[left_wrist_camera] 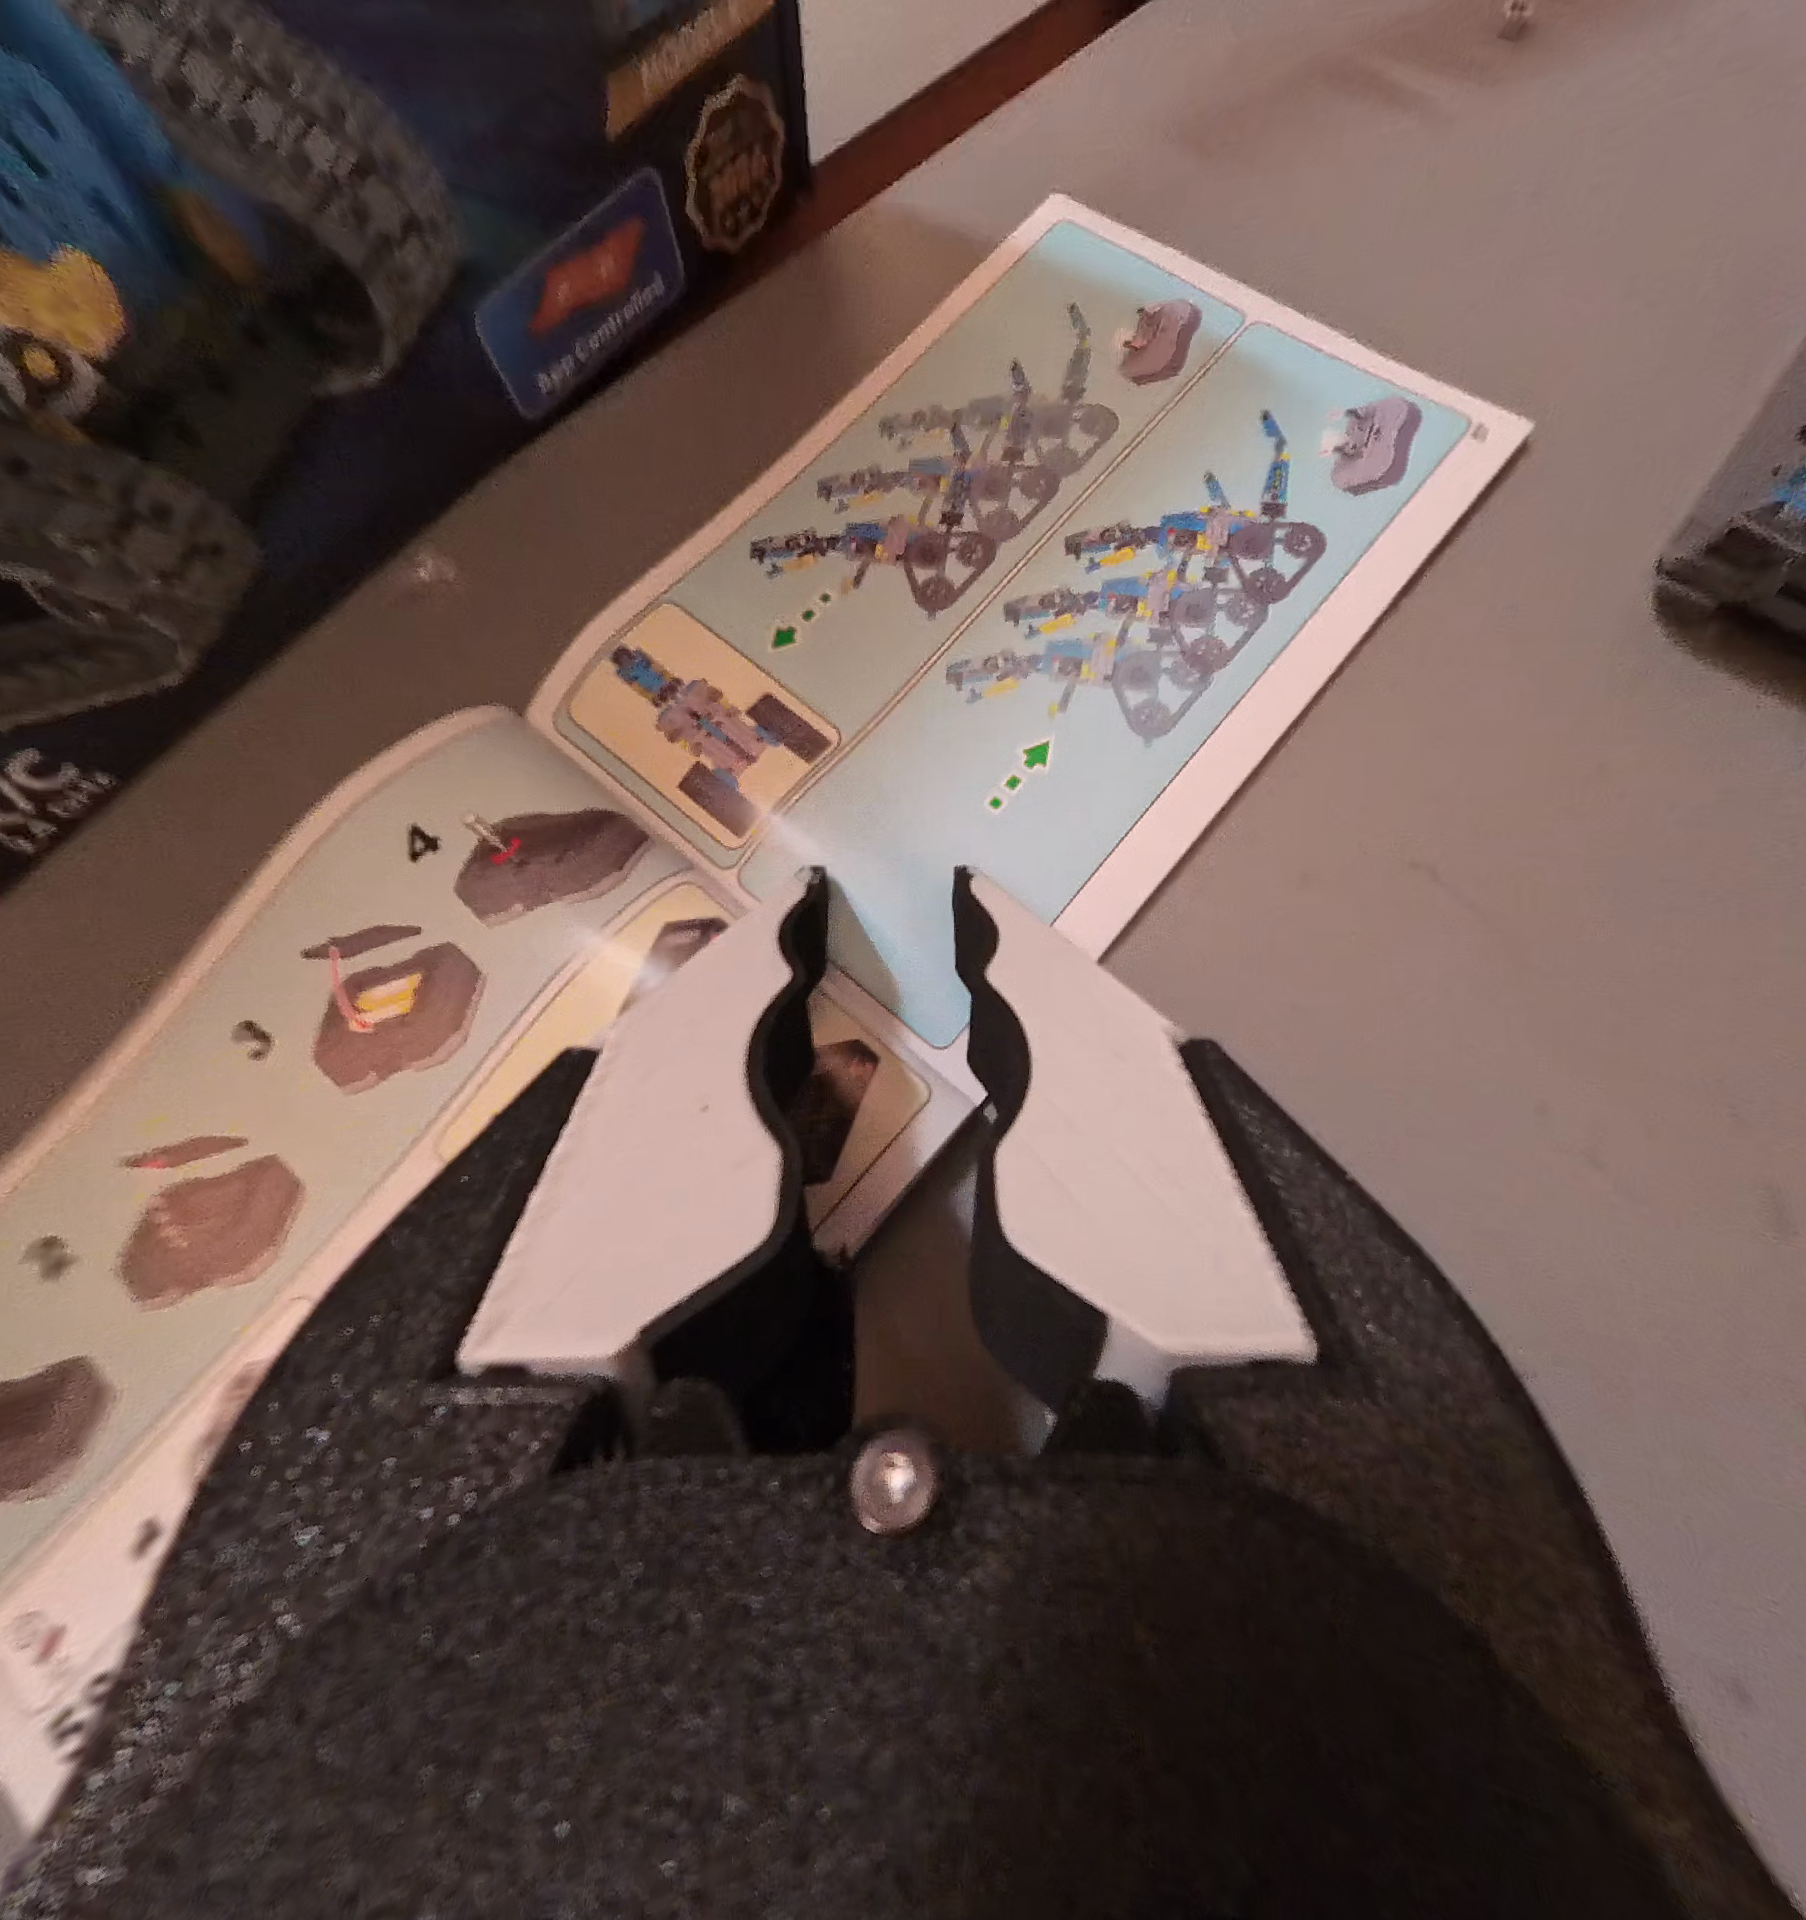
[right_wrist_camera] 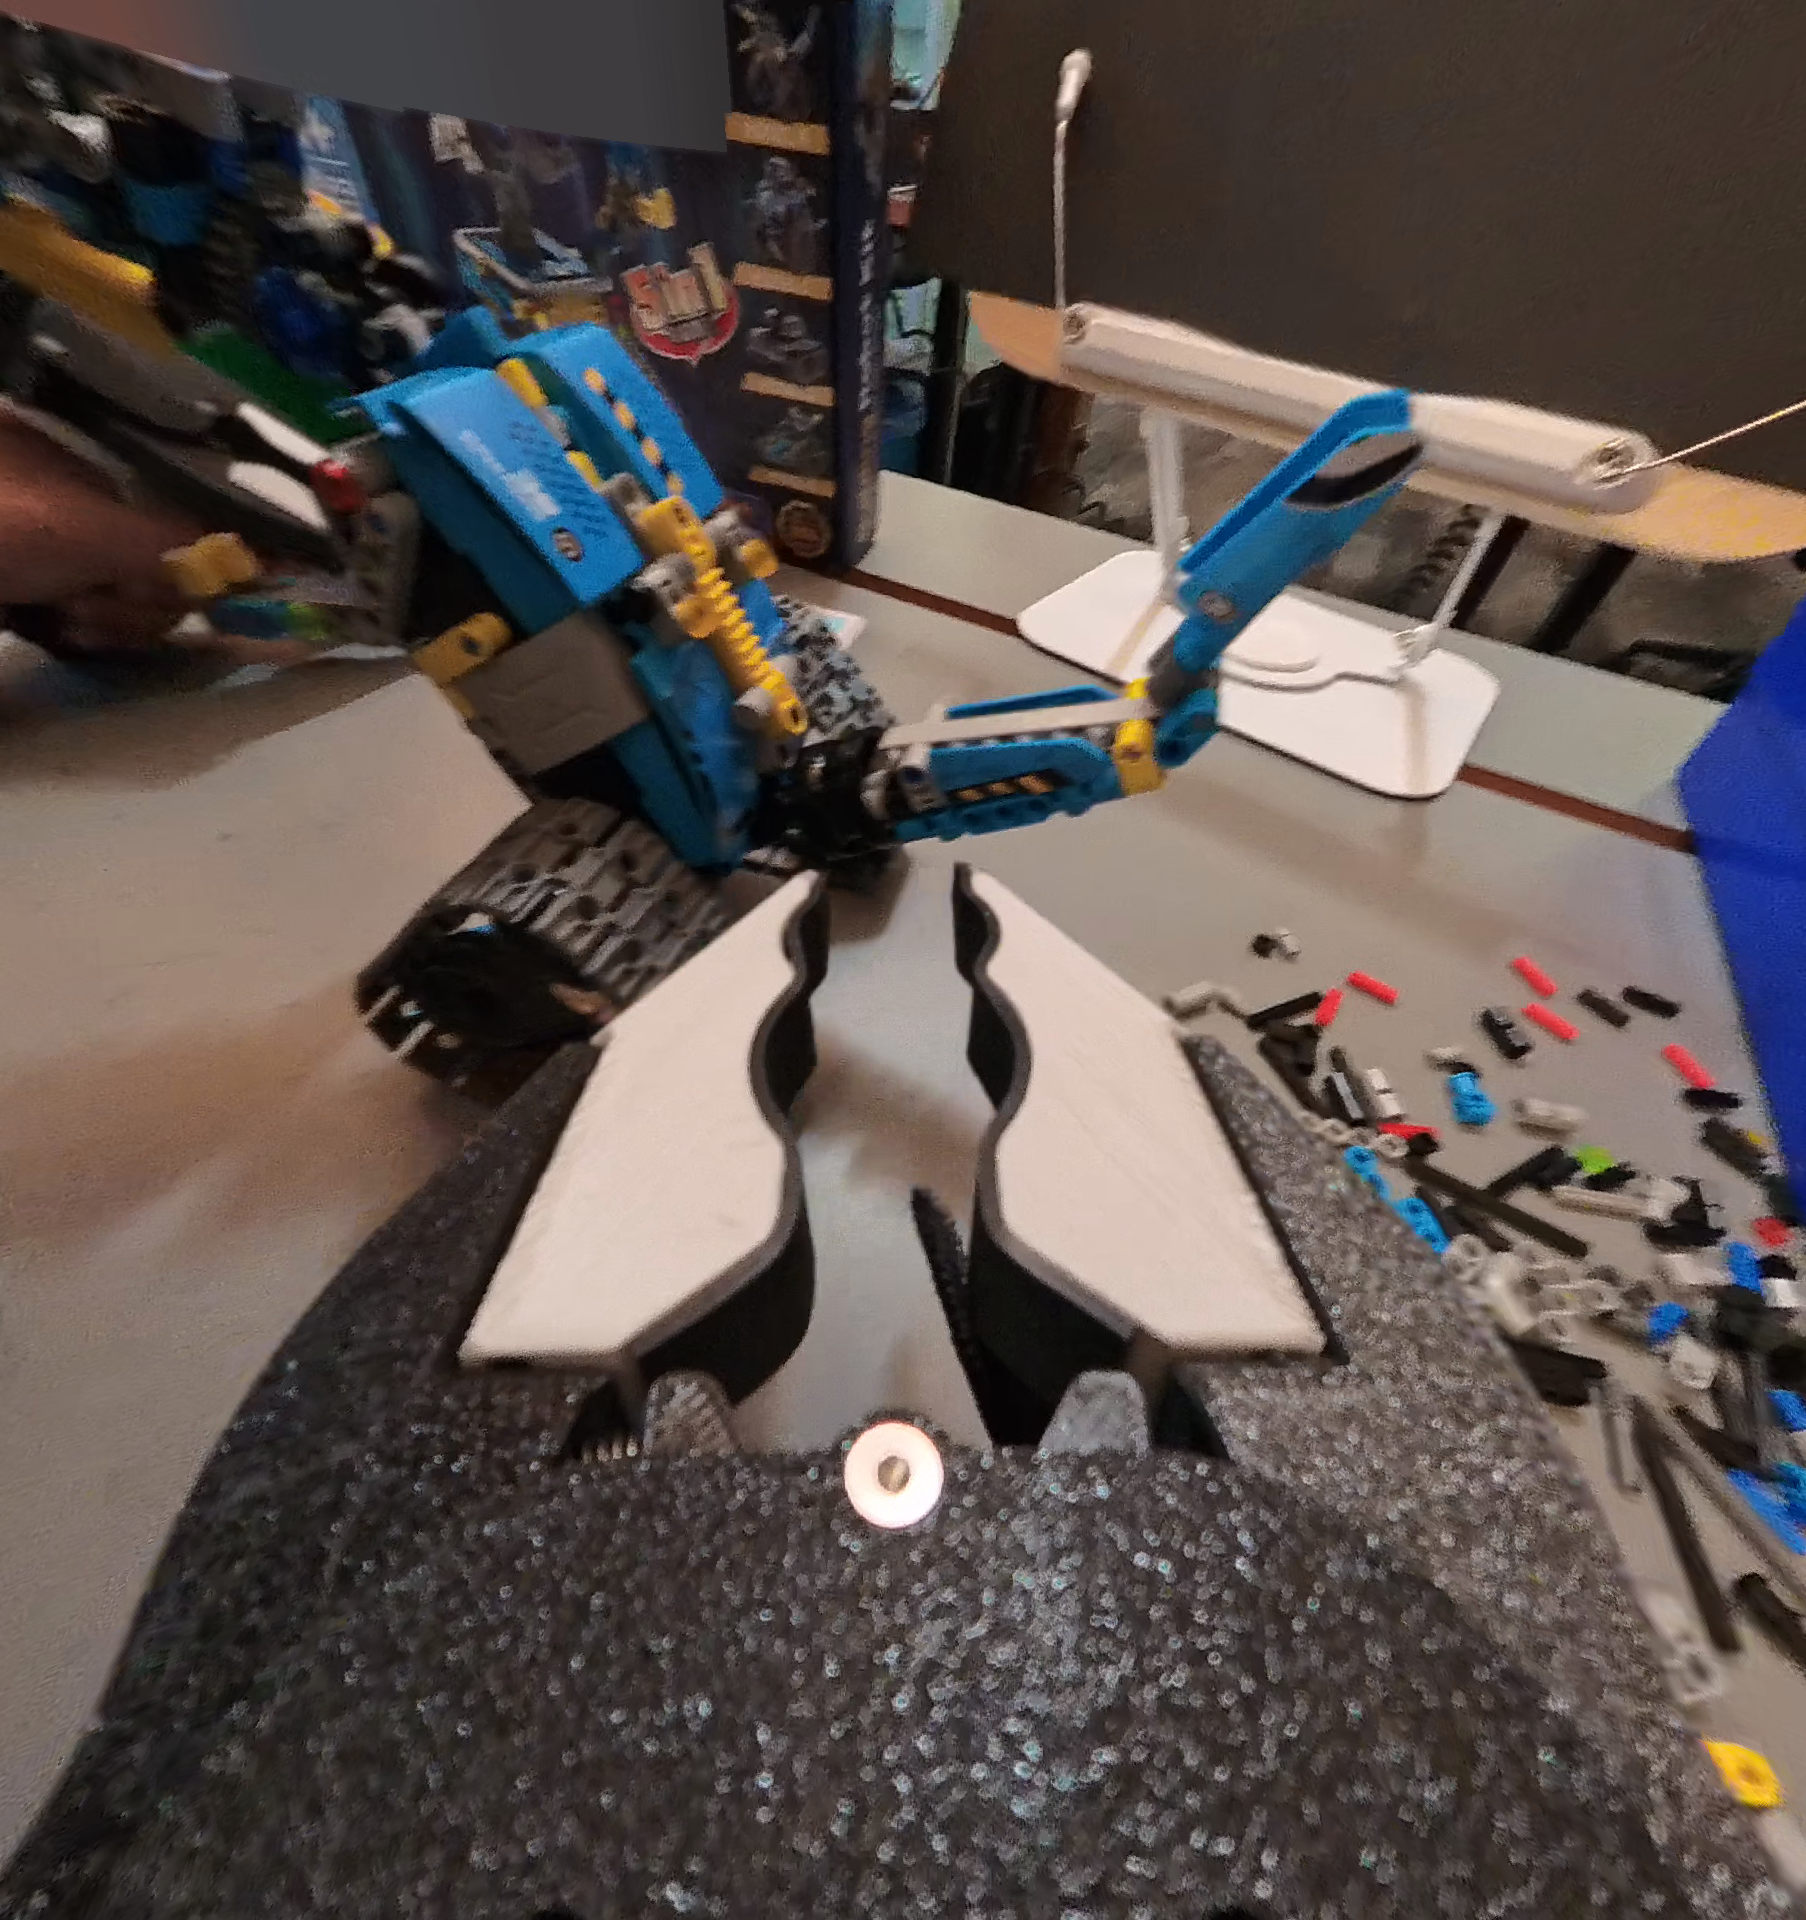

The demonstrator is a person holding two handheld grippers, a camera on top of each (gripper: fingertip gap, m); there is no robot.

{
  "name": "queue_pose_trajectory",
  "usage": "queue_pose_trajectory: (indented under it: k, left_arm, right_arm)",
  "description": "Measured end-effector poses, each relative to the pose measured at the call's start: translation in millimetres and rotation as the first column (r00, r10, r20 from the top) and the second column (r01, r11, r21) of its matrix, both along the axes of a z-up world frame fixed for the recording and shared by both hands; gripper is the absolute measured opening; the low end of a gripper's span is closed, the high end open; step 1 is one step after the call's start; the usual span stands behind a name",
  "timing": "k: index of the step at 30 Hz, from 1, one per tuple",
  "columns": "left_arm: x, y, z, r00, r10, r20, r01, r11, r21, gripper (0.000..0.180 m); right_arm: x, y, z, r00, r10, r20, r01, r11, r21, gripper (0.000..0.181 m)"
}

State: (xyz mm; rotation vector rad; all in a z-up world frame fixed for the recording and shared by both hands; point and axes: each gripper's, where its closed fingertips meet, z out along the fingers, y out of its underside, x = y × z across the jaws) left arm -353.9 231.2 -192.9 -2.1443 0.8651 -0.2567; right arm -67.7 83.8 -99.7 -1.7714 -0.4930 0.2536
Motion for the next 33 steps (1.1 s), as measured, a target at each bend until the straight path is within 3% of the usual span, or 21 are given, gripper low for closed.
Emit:
queue_pose_trajectory:
  k: [4, 10, 33]
  left_arm:
    - [6, -6, -2, 0.995, -0.054, -0.080, 0.058, 0.997, 0.058, 0.003]
    - [6, -6, -2, 0.999, -0.053, 0.007, 0.054, 0.998, -0.014, 0.003]
    - [6, -6, -2, 0.998, -0.060, -0.019, 0.060, 0.998, 0.013, 0.003]
  right_arm:
    - [12, 9, 13, 0.999, -0.017, -0.046, 0.019, 0.999, 0.043, 0.022]
    - [18, 6, 16, 0.995, -0.025, -0.100, 0.028, 0.999, 0.027, 0.018]
    - [14, 5, 4, 0.988, 0.006, -0.152, -0.014, 0.998, -0.053, 0.016]
